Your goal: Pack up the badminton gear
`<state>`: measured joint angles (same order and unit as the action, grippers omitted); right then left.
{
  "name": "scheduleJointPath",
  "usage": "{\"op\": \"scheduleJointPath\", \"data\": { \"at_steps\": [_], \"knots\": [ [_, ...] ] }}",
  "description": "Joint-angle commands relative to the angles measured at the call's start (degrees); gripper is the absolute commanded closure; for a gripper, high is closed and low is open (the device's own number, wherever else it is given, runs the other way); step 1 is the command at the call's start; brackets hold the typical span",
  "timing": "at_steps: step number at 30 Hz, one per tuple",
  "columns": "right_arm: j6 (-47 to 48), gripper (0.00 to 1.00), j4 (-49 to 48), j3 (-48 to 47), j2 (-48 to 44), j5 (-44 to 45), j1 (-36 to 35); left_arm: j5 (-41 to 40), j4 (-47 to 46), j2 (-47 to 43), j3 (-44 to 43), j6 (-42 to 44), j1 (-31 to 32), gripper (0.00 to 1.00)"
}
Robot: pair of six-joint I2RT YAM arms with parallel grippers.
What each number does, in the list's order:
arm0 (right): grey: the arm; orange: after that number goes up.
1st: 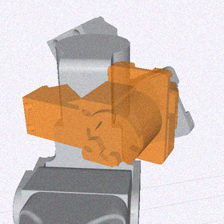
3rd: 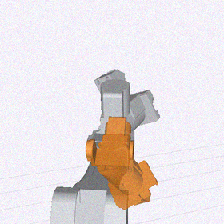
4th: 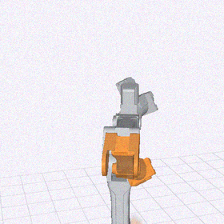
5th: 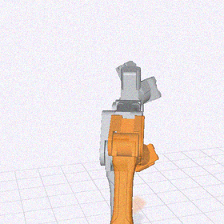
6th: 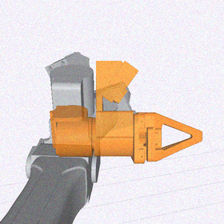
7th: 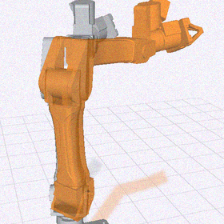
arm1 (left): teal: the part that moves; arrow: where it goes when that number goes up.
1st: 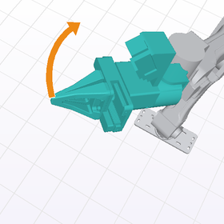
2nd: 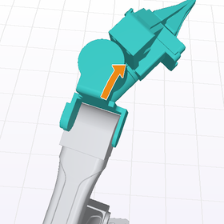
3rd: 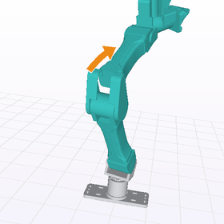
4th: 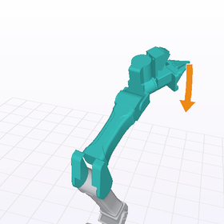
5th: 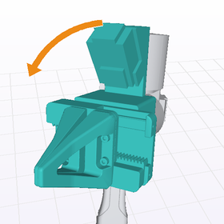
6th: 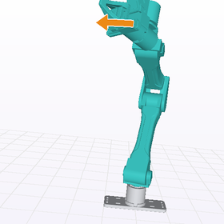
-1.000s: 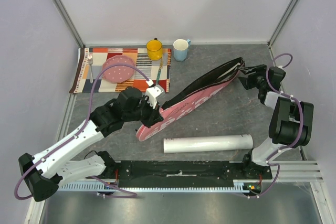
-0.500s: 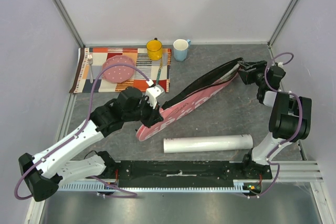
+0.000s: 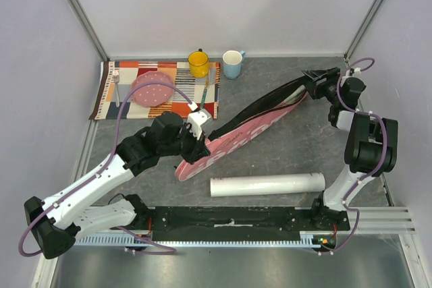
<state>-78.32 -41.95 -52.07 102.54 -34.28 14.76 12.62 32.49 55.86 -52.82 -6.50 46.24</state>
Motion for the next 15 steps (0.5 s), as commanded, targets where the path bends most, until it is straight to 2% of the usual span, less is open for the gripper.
{"op": "scheduleJointPath", "data": {
  "at_steps": [1, 5, 7, 9, 15],
  "knots": [
    [-3.22, 0.34, -6.19, -1.89, 1.78, -2.36, -1.31, 0.12, 0.47, 0.31, 0.70, 0.35, -0.09, 0.98],
    [-14.82, 0.38, -19.17, 1.35, -0.23, -4.82, -4.73, -1.63, -0.50, 1.44, 0.96, -1.41, -0.10, 0.98],
    [-18.52, 0.37, -19.92, 1.97, -3.21, -5.97, -7.55, -2.25, -1.64, 2.06, 0.87, -2.11, -0.10, 0.98],
    [-22.37, 0.35, -24.65, 4.43, -5.15, -5.89, -9.13, -2.08, -2.17, 2.76, 0.70, -2.37, -0.09, 0.98],
    [-25.65, 0.29, -28.09, 9.09, -12.79, -6.67, -12.03, -1.99, -2.61, 2.86, 0.26, -3.16, -0.09, 0.98]
  ]
}}
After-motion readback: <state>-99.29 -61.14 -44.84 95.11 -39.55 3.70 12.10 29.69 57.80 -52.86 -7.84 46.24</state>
